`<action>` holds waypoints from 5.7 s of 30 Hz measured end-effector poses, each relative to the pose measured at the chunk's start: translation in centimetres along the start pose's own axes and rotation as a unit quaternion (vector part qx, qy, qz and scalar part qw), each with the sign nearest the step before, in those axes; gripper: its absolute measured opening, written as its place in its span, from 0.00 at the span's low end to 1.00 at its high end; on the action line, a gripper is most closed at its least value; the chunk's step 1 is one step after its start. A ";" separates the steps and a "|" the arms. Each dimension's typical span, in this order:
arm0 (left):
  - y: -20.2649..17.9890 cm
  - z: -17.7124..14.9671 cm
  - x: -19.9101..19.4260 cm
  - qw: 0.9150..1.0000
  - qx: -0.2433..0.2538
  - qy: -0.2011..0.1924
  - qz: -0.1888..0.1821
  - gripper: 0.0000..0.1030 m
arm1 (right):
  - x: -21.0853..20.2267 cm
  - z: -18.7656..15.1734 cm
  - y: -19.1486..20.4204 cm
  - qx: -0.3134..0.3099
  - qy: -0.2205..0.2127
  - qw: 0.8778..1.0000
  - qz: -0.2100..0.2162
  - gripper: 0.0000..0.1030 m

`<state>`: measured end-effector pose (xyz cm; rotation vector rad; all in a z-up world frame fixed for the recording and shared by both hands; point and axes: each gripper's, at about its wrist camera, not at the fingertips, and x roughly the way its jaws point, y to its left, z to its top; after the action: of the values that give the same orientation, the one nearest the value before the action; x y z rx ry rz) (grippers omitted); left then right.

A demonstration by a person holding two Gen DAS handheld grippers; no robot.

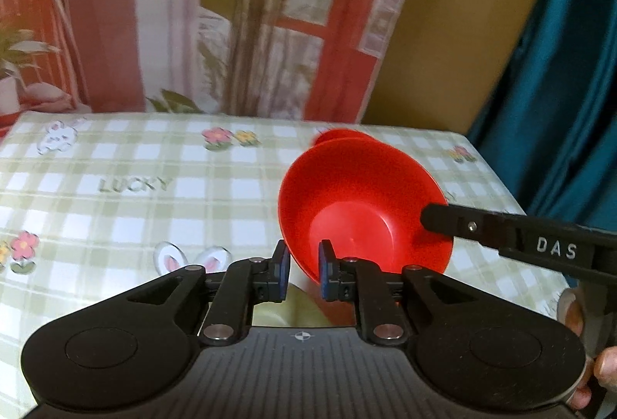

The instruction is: Organize plates and bowls

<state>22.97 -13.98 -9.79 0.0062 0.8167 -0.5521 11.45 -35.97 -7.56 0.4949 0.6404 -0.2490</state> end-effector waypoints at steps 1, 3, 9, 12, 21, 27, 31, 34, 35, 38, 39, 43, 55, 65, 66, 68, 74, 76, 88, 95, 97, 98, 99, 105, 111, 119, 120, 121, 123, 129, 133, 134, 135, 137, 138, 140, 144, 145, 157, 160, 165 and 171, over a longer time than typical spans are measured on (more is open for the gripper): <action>-0.4 -0.2 0.0 1.000 0.001 0.005 -0.005 0.16 | -0.4 -0.2 -0.3 0.002 -0.001 1.000 -0.002 0.11; -1.1 -0.6 0.0 1.000 0.003 0.014 -0.014 0.16 | -1.1 -0.7 -1.1 0.008 -0.001 1.000 -0.006 0.11; -2.9 -2.1 0.2 0.998 0.030 0.040 -0.029 0.18 | -2.3 -2.4 -3.3 0.032 0.006 0.999 -0.014 0.11; -3.5 -2.6 0.6 0.997 0.038 0.053 -0.032 0.18 | -2.6 -3.2 -4.1 0.042 0.012 0.999 -0.015 0.11; -3.9 -3.8 1.7 0.995 0.046 0.087 -0.033 0.18 | -2.3 -4.9 -5.4 0.057 0.035 0.998 -0.018 0.11; -4.4 -4.1 2.0 0.994 0.057 0.093 -0.030 0.18 | -2.0 -5.4 -5.7 0.059 0.046 0.997 -0.023 0.11; -4.4 -4.2 2.1 0.993 0.057 0.099 -0.030 0.18 | -2.0 -5.5 -5.9 0.060 0.049 0.997 -0.023 0.11; -4.5 -4.3 2.2 0.993 0.060 0.098 -0.030 0.19 | -1.8 -5.6 -6.1 0.063 0.050 0.996 -0.026 0.11; -4.6 -4.3 2.2 0.993 0.062 0.098 -0.031 0.20 | -1.8 -5.7 -6.1 0.064 0.051 0.996 -0.027 0.11; -4.6 -4.4 2.2 0.993 0.063 0.098 -0.032 0.21 | -1.7 -5.8 -6.3 0.065 0.053 0.996 -0.028 0.11; -4.6 -4.3 2.2 0.992 0.061 0.102 -0.032 0.23 | -1.7 -5.7 -6.3 0.065 0.053 0.996 -0.027 0.11; -4.5 -4.3 2.1 0.993 0.061 0.101 -0.029 0.25 | -1.7 -5.7 -6.3 0.064 0.053 0.996 -0.026 0.11; -4.1 -4.0 1.8 0.994 0.053 0.091 -0.019 0.33 | -2.1 -5.0 -6.5 0.062 0.039 0.997 -0.034 0.14; -2.4 -0.4 0.6 0.999 0.041 0.020 0.010 0.33 | -2.6 -2.2 -7.7 0.039 -0.015 0.998 -0.055 0.16; -2.2 0.1 0.6 0.999 0.038 0.011 0.011 0.33 | -2.5 -1.9 -7.8 0.032 -0.022 0.997 -0.062 0.16; -2.0 1.1 0.5 0.999 0.033 -0.012 0.013 0.33 | -2.3 -1.2 -8.3 0.024 -0.032 0.997 -0.071 0.16; -1.9 3.5 1.9 0.998 0.045 -0.043 0.017 0.33 | -0.9 0.4 -9.5 0.016 -0.048 0.996 -0.078 0.16; -1.8 4.0 2.7 0.997 0.054 -0.045 0.017 0.33 | -0.1 1.0 -9.9 0.014 -0.048 0.996 -0.080 0.16; -2.1 6.1 9.2 0.996 0.060 -0.071 0.006 0.33 | 5.6 2.9 -10.8 0.004 -0.031 0.997 -0.073 0.16; -1.2 7.2 12.5 0.997 0.049 -0.053 0.006 0.33 | 8.9 3.5 -10.2 0.004 -0.022 0.998 -0.063 0.17; -0.7 7.4 13.4 0.998 0.040 -0.041 0.005 0.33 | 9.8 3.5 -10.2 0.006 -0.018 0.998 -0.062 0.17; -0.4 7.5 13.9 0.999 0.035 -0.035 0.009 0.33 | 10.1 3.6 -10.2 0.008 -0.017 0.998 -0.062 0.17; -0.2 7.6 14.2 0.999 0.032 -0.032 0.012 0.33 | 10.5 3.6 -10.3 0.010 -0.015 0.998 -0.062 0.17; 0.5 7.8 16.0 1.000 0.018 -0.023 0.009 0.33 | 12.0 3.5 -10.7 0.024 -0.008 0.998 -0.061 0.17; 0.5 7.7 17.2 1.000 0.010 -0.014 0.009 0.33 | 12.9 3.4 -11.0 0.035 -0.006 0.997 -0.062 0.17; 0.5 7.7 17.3 1.000 0.019 -0.010 0.003 0.13 | 13.0 3.4 -11.1 0.047 -0.010 0.997 -0.062 0.09; 0.4 7.7 17.2 1.000 0.022 -0.011 0.002 0.12 | 12.8 3.4 -11.0 0.047 -0.012 0.997 -0.063 0.08; 0.3 7.7 16.9 1.000 0.024 -0.011 0.002 0.12 | 12.6 3.5 -10.8 0.046 -0.014 0.997 -0.064 0.08; 0.2 7.6 16.4 1.000 0.024 -0.012 0.001 0.12 | 12.0 3.6 -10.6 0.048 -0.020 0.997 -0.062 0.07; -0.3 7.0 13.7 0.999 0.029 -0.024 0.001 0.12 | 9.8 3.7 -9.4 0.053 -0.032 0.997 -0.055 0.07; -1.0 6.3 11.2 0.999 0.038 -0.035 0.005 0.12 | 8.1 3.5 -8.5 0.055 -0.040 0.996 -0.052 0.07; -1.2 6.1 10.6 0.998 0.040 -0.037 0.006 0.13 | 7.6 3.3 -8.3 0.056 -0.041 0.996 -0.051 0.07; -1.4 5.9 10.0 0.998 0.043 -0.039 0.008 0.13 | 7.2 3.2 -8.0 0.056 -0.042 0.996 -0.050 0.07; -1.6 5.5 9.0 0.998 0.046 -0.042 0.009 0.13 | 6.3 2.8 -7.6 0.057 -0.043 0.996 -0.049 0.07; -1.8 5.2 8.5 0.998 0.047 -0.044 0.009 0.13 | 5.9 2.6 -7.3 0.058 -0.043 0.996 -0.048 0.07; -2.0 4.8 7.7 0.998 0.049 -0.046 0.010 0.13 | 5.1 2.2 -6.9 0.058 -0.042 0.996 -0.047 0.07; -2.2 3.7 5.8 0.998 0.049 -0.049 0.010 0.13 | 3.4 1.3 -5.7 0.052 -0.045 0.997 -0.047 0.07; -2.3 3.5 5.5 0.998 0.048 -0.051 0.009 0.13 | 3.0 1.1 -5.5 0.051 -0.045 0.997 -0.046 0.07; -2.6 0.7 2.3 0.998 0.041 -0.039 -0.002 0.14 | -0.4 -1.3 -3.7 0.040 -0.046 0.997 -0.046 0.07; -2.6 -0.1 1.5 0.998 0.040 -0.037 -0.006 0.14 | -1.0 -2.2 -3.4 0.040 -0.043 0.997 -0.046 0.07; -2.6 -1.4 0.6 0.999 0.037 -0.032 -0.011 0.15 | -1.7 -3.3 -3.2 0.038 -0.037 0.997 -0.047 0.07; -2.8 -2.7 0.0 0.999 0.035 -0.025 -0.016 0.15 | -2.5 -4.6 -3.0 0.037 -0.034 0.998 -0.049 0.07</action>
<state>19.82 -15.84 -11.12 0.0429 0.7502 -0.6090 6.03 -35.98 -10.25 0.5242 0.5915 -0.3824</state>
